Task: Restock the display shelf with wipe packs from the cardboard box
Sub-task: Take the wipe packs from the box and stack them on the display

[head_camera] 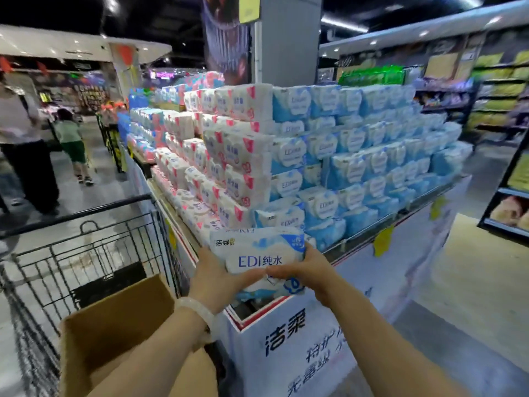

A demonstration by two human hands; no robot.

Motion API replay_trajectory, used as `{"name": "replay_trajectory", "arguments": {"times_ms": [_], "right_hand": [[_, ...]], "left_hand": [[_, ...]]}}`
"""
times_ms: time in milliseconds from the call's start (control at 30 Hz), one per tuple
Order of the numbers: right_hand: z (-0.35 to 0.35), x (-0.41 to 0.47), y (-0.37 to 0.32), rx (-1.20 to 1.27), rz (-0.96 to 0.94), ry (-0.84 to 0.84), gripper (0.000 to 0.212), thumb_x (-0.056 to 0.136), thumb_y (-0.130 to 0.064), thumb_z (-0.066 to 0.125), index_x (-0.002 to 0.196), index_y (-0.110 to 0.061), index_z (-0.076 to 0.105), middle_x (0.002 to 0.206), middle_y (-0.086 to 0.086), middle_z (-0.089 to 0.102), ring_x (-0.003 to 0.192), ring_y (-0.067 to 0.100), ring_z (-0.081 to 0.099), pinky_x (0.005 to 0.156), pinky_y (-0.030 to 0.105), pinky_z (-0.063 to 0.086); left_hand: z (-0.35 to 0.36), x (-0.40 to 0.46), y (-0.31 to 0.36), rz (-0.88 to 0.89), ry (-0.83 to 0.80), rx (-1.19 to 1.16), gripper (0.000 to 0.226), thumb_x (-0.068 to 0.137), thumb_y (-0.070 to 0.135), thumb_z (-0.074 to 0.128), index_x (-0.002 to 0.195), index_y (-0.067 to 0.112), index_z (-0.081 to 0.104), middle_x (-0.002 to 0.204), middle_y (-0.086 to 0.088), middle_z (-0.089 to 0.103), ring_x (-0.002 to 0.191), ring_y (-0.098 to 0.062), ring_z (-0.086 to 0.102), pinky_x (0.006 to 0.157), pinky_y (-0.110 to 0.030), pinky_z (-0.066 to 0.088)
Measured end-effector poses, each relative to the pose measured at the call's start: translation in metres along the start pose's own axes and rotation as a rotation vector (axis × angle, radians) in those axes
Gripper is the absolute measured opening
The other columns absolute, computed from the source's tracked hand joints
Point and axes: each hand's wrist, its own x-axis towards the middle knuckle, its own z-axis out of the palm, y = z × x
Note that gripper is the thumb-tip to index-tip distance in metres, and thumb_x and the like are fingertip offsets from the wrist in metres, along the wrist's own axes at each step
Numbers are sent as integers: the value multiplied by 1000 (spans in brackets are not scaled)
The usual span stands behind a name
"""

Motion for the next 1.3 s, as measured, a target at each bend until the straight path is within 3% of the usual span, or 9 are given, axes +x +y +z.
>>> {"name": "replay_trajectory", "arguments": {"times_ms": [100, 200, 300, 467, 733, 833, 933, 1000, 1300], "right_hand": [[-46, 7, -1, 23, 5, 48, 50, 66, 6, 81, 108, -12, 61, 94, 4, 72, 80, 17, 70, 63, 26, 60], [-86, 31, -1, 16, -9, 84, 49, 68, 7, 79, 111, -10, 60, 95, 5, 72, 81, 17, 70, 65, 27, 60], [-122, 68, -7, -1, -34, 92, 47, 71, 8, 77, 108, -14, 58, 91, 2, 71, 71, 9, 70, 56, 20, 58], [-175, 155, -38, -94, -55, 43, 60, 69, 5, 80, 123, -7, 55, 112, 13, 70, 94, 24, 69, 76, 31, 61], [-212, 259, -94, -166, -212, -57, 56, 69, 4, 80, 115, -16, 55, 105, 6, 69, 93, 23, 68, 71, 26, 61], [-220, 285, -99, -444, -254, -39, 78, 69, -8, 84, 134, -12, 42, 122, 2, 57, 116, 20, 56, 81, 25, 55], [-224, 308, -87, -1111, -391, 13, 114, 71, -32, 81, 153, -16, 2, 154, 5, 22, 144, 22, 19, 116, 34, 23], [-228, 317, -79, -1315, -484, 12, 112, 72, -45, 75, 153, -26, 0, 159, 4, 9, 148, 26, 0, 121, 42, 4], [-261, 347, -89, -1343, -587, -159, 102, 65, -68, 68, 149, -36, 21, 156, -10, 23, 147, 21, 11, 118, 56, 1]], "left_hand": [[42, 15, 23, 25, -4, -18, 80, 48, 41, 92, 108, 13, 46, 101, 2, 67, 91, -14, 67, 77, -31, 58], [85, 43, 39, 50, 55, -21, 64, 53, 31, 92, 93, 20, 43, 92, 8, 56, 86, -12, 58, 76, -28, 48], [126, 81, 46, 63, 109, -45, 81, 43, 46, 91, 104, 13, 49, 99, 4, 60, 92, -13, 61, 82, -30, 52], [171, 153, 70, 4, 234, -100, 75, 53, 30, 92, 105, 13, 40, 100, 2, 54, 93, -19, 55, 78, -32, 47], [202, 251, 94, 38, 403, -222, 73, 55, 28, 91, 105, 9, 41, 107, -4, 55, 96, -18, 57, 85, -37, 50], [215, 276, 84, 2, 341, -240, 59, 63, 14, 88, 107, 10, 48, 106, -3, 62, 97, -18, 62, 81, -31, 53], [230, 288, 69, -66, 294, -217, 59, 63, 13, 87, 96, 32, 43, 113, -5, 63, 102, -22, 63, 90, -44, 55], [235, 291, 67, -90, 314, -183, 57, 66, 9, 85, 94, 31, 41, 110, -4, 61, 100, -22, 63, 89, -44, 55], [241, 286, 91, -191, 351, 27, 75, 64, 18, 87, 123, 14, 41, 126, -9, 58, 116, -25, 58, 96, -39, 51]]}}
